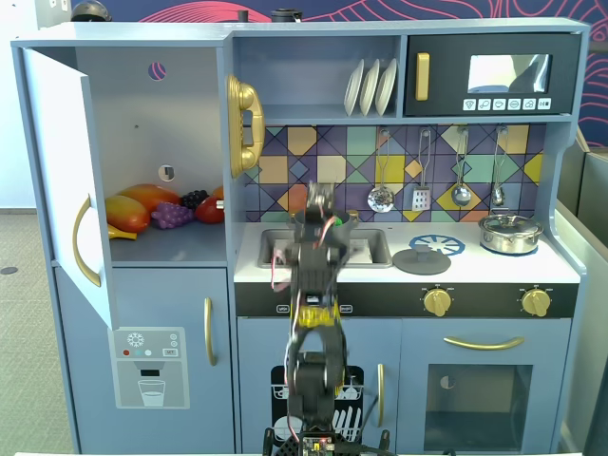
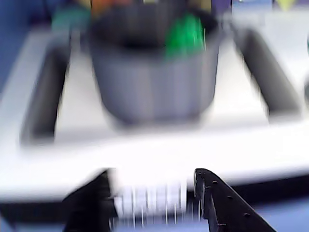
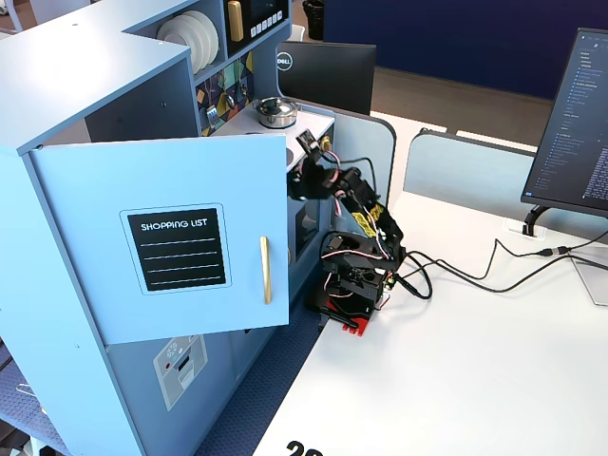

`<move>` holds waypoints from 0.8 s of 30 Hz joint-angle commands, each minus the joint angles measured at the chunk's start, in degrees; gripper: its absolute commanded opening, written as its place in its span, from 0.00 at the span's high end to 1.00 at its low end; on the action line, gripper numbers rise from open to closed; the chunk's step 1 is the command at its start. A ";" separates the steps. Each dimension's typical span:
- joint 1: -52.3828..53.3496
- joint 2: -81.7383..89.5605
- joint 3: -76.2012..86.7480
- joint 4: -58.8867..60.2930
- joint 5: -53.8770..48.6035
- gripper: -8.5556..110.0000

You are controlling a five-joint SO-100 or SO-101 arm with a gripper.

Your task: Pick up the green pineapple from the left cabinet and place it in the gray recipient

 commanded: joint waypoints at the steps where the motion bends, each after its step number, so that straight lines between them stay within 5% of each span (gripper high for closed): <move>1: -1.41 5.71 9.40 4.22 -3.08 0.93; 12: -0.35 15.56 43.68 1.05 1.49 0.93; 24: -0.79 15.64 51.86 15.73 2.02 0.93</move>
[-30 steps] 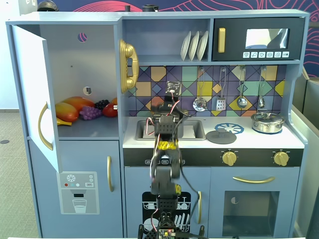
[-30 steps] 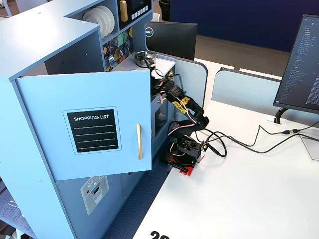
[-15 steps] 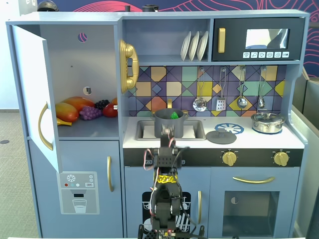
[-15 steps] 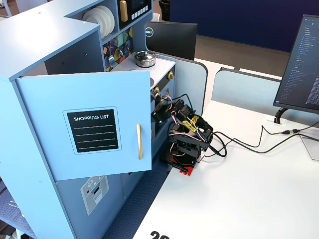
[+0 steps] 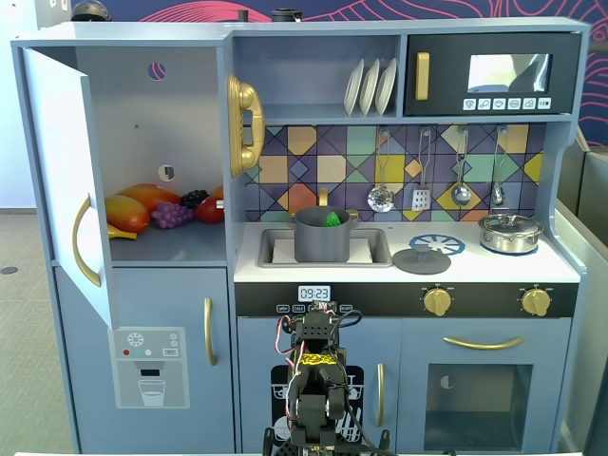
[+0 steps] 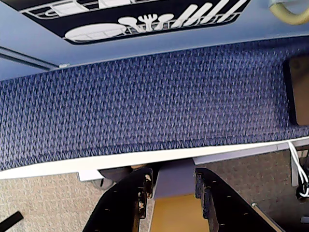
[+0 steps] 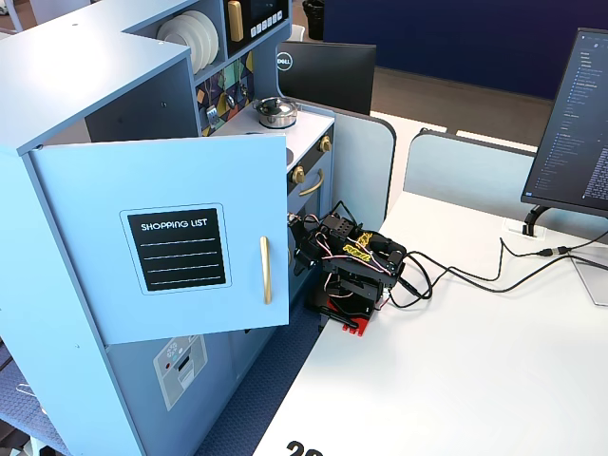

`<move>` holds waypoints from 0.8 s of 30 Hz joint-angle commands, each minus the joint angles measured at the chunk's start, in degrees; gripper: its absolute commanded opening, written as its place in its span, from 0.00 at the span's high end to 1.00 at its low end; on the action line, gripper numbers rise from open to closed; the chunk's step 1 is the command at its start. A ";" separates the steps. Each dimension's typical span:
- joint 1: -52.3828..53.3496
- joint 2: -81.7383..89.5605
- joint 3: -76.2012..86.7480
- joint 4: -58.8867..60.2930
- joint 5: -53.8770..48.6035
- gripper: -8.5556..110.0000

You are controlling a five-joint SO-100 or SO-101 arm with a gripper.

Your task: Pick up the green pineapple from the left cabinet and place it in the gray recipient

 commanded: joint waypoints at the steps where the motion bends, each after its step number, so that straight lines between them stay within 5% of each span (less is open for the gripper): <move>1: 0.35 0.35 0.09 6.77 -0.97 0.92; 24: -0.53 0.35 0.18 11.87 1.05 0.89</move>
